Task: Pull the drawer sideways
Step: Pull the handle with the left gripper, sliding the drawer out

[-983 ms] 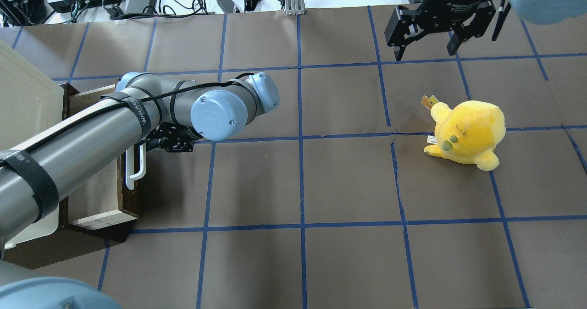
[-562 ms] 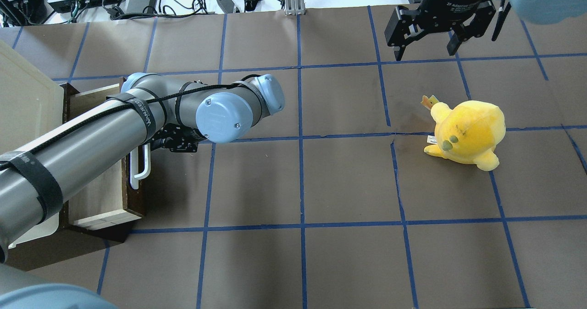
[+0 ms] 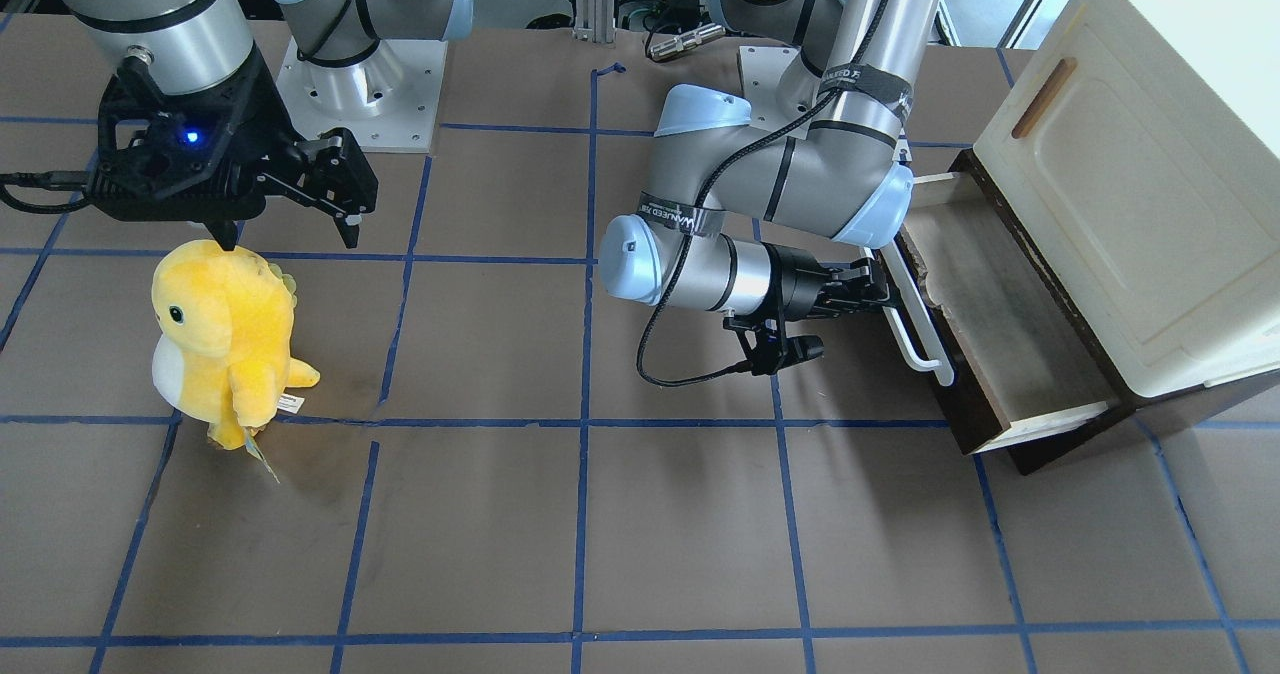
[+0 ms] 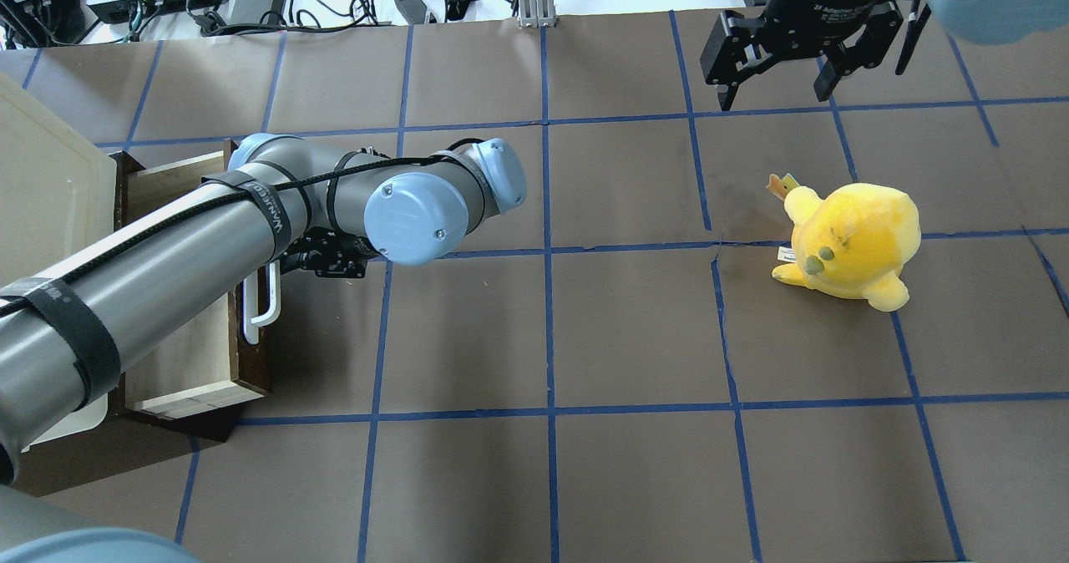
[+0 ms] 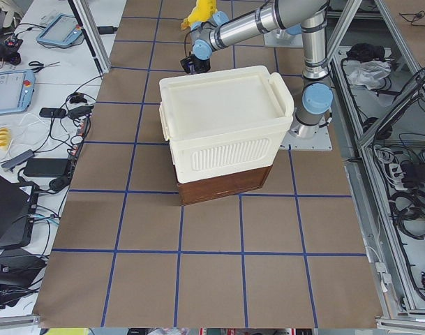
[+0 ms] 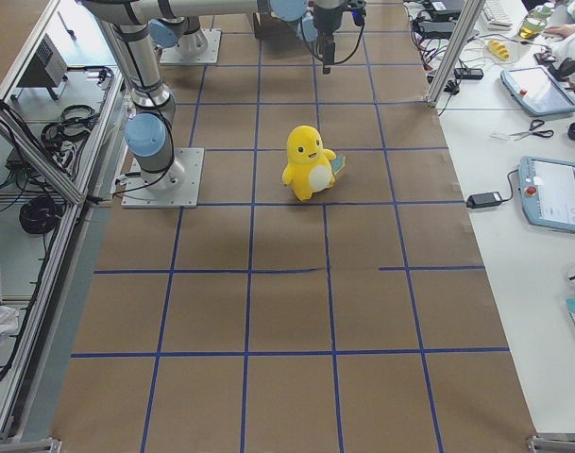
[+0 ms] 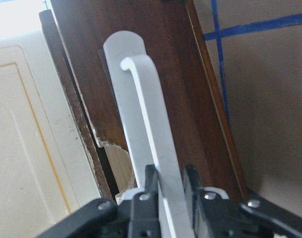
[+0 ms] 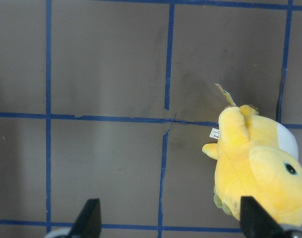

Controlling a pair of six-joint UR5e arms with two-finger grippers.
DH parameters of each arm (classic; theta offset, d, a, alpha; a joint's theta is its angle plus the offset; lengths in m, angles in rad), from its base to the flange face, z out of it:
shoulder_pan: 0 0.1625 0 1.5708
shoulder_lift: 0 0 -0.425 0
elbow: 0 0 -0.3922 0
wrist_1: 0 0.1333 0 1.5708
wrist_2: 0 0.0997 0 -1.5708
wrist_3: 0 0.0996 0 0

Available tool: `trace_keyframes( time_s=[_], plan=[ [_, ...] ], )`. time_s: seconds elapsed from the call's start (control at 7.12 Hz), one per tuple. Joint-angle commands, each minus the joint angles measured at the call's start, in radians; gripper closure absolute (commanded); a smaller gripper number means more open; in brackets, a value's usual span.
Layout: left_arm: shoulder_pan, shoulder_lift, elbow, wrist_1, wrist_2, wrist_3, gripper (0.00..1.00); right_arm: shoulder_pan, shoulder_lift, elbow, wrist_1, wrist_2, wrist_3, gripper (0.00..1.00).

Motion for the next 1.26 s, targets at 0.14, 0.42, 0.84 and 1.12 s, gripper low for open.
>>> trace_keyframes(
  time_s=[0.14, 0.42, 0.84, 1.12],
  plan=[
    [-0.018, 0.0, 0.0, 0.006, 0.002, 0.005, 0.88, 0.0, 0.0, 0.0, 0.0, 0.0, -0.002, 0.0],
    [-0.018, 0.002, -0.001, 0.007, 0.003, 0.008, 0.39, 0.0, 0.0, 0.0, 0.0, 0.0, 0.0, 0.0],
    [-0.017, 0.003, -0.002, 0.007, 0.0, 0.008, 0.0, 0.0, 0.0, 0.0, 0.0, 0.0, 0.0, 0.0],
    [-0.012, 0.044, 0.009, 0.013, -0.021, 0.068, 0.0, 0.0, 0.0, 0.0, 0.0, 0.0, 0.0, 0.0]
  ],
)
